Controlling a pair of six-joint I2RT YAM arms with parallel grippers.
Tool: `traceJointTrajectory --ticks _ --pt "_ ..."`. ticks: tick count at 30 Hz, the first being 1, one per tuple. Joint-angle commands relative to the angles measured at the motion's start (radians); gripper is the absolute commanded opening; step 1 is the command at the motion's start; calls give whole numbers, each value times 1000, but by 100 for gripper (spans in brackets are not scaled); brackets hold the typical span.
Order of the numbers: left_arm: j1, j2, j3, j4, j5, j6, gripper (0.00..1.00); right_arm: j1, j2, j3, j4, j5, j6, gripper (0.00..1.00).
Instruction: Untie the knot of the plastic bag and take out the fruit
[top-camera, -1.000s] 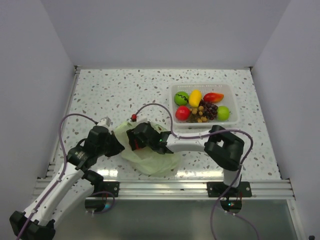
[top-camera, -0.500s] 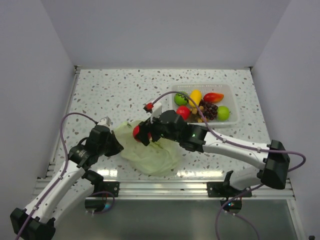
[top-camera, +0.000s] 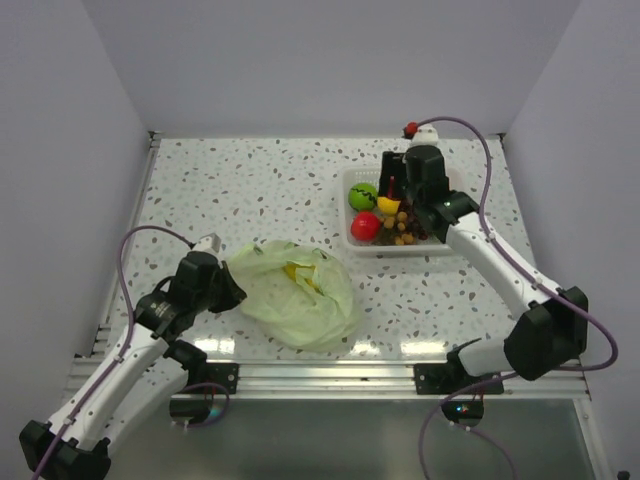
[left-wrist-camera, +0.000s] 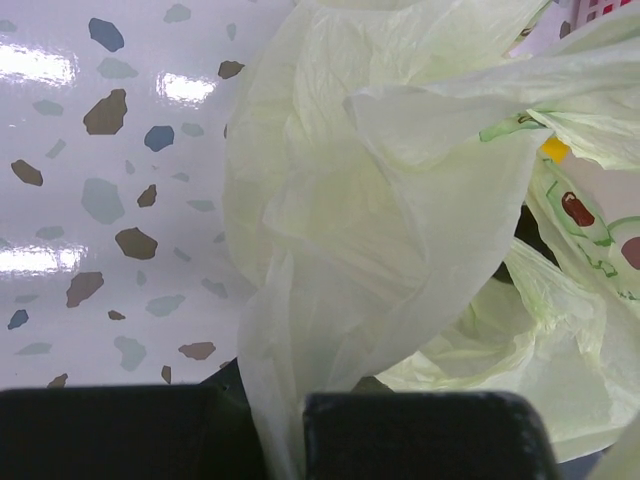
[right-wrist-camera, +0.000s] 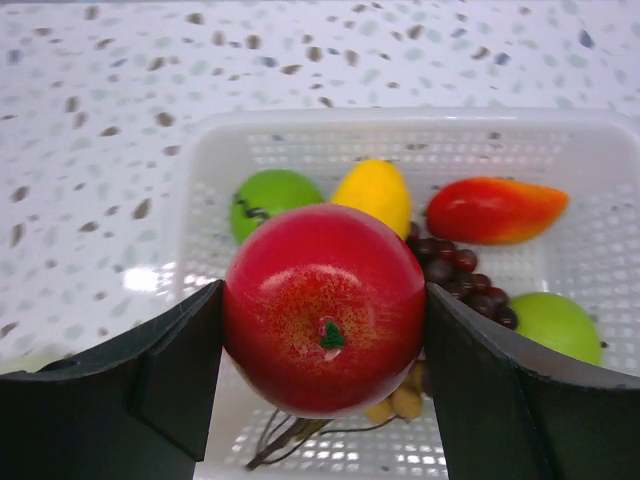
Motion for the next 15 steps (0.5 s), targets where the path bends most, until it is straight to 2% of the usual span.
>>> traceJointTrajectory --ticks 1,3,4,7,8,9,15 --pt "4 -15 36 12 14 26 0 -140 79 36 -5 18 34 26" --pt "4 -20 36 10 10 26 0 -183 146 65 -4 6 48 33" --pt "4 -24 36 10 8 23 0 -212 175 104 -13 4 49 50" --pt "4 -26 28 17 14 20 0 -235 255 181 -66 24 54 79" --pt "4 -24 25 20 17 20 0 -237 278 198 -100 29 49 94" --pt "4 -24 24 24 17 20 0 -237 277 209 -111 24 46 99" --pt "4 -11 34 24 31 33 0 -191 162 162 -109 -82 -19 99"
